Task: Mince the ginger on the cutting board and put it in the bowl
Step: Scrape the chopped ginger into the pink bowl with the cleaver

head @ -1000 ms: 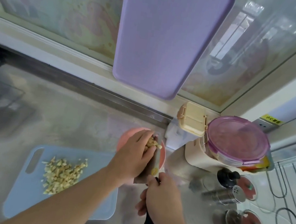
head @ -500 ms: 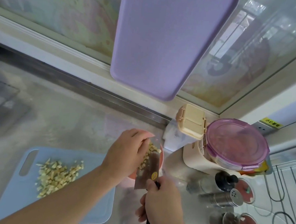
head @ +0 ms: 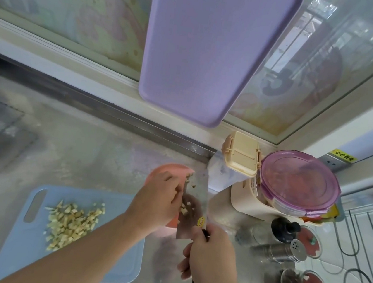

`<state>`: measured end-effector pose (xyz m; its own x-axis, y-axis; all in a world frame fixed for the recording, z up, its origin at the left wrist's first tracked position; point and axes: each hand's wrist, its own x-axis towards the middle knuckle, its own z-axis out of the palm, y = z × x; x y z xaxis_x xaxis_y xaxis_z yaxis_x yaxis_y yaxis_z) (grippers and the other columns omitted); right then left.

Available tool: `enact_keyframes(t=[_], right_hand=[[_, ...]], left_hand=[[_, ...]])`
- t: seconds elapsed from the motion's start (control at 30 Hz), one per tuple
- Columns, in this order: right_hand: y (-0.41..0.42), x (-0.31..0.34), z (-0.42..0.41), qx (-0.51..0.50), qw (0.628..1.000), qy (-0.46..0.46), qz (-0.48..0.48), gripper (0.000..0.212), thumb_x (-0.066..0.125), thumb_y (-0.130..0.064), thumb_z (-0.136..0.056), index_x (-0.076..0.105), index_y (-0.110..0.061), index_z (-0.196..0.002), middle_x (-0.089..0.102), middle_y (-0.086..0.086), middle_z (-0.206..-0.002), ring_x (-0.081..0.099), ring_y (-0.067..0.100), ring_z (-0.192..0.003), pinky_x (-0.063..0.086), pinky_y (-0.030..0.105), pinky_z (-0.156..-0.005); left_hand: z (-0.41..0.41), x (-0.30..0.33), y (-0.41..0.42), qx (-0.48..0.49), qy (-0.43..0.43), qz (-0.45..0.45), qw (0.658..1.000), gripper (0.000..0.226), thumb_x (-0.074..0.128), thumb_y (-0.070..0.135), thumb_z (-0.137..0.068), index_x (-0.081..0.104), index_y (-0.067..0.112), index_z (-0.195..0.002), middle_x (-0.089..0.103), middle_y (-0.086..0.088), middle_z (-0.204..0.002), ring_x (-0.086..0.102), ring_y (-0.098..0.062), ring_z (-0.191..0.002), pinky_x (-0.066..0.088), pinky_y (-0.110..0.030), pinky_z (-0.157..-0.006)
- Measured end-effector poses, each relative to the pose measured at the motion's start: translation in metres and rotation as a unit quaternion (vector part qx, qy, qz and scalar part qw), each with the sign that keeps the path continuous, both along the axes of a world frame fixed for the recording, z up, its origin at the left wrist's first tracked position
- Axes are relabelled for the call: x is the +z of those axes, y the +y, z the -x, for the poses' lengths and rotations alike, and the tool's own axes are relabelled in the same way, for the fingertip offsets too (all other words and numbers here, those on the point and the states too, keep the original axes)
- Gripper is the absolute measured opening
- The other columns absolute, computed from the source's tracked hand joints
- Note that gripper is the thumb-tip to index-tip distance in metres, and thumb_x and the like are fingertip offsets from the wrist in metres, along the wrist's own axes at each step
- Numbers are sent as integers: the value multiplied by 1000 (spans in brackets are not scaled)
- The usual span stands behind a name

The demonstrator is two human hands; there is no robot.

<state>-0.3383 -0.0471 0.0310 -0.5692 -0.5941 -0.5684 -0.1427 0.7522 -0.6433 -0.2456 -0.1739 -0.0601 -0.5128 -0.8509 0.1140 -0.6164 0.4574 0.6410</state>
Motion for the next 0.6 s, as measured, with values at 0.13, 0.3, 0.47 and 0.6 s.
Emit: enact_keyframes(t=[0.13, 0.3, 0.47, 0.6], right_hand=[[2, -2, 3, 3, 1000, 16, 3, 20, 48, -16, -105, 61, -7, -92, 69, 19, -73, 69, 32, -46, 53, 34, -43], [0, 0, 7, -6, 1000, 7, 21, 23, 50, -14, -105, 61, -4, -88, 67, 14, -62, 67, 34, -44, 53, 35, -44], [1, -2, 7, -4, 1000, 17, 22, 22, 48, -12, -104, 55, 2, -88, 67, 17, -65, 66, 33, -43, 55, 39, -45], [4, -1, 5, 6, 999, 31, 20, 22, 50, -14, -104, 57, -3, -87, 69, 17, -67, 67, 30, -43, 54, 36, -43]], left_hand=[[5, 8, -3, -27, 98, 8, 995, 7, 61, 25, -98, 66, 25, -102, 64, 13, -123, 53, -8, -126, 48, -33, -106], [-3, 3, 16, -136, 75, -24, 988, 5, 58, 27, -99, 62, 30, -102, 56, 19, -106, 53, -4, -105, 46, -23, -87], [-15, -12, 12, -57, -4, 33, 998, 22, 47, 33, -102, 65, 22, -102, 60, 10, -101, 56, -11, -95, 51, -26, -70], [-5, 7, 3, -20, 51, 48, 997, 21, 48, 26, -107, 67, 18, -111, 64, 8, -109, 58, -11, -99, 54, -29, -80]])
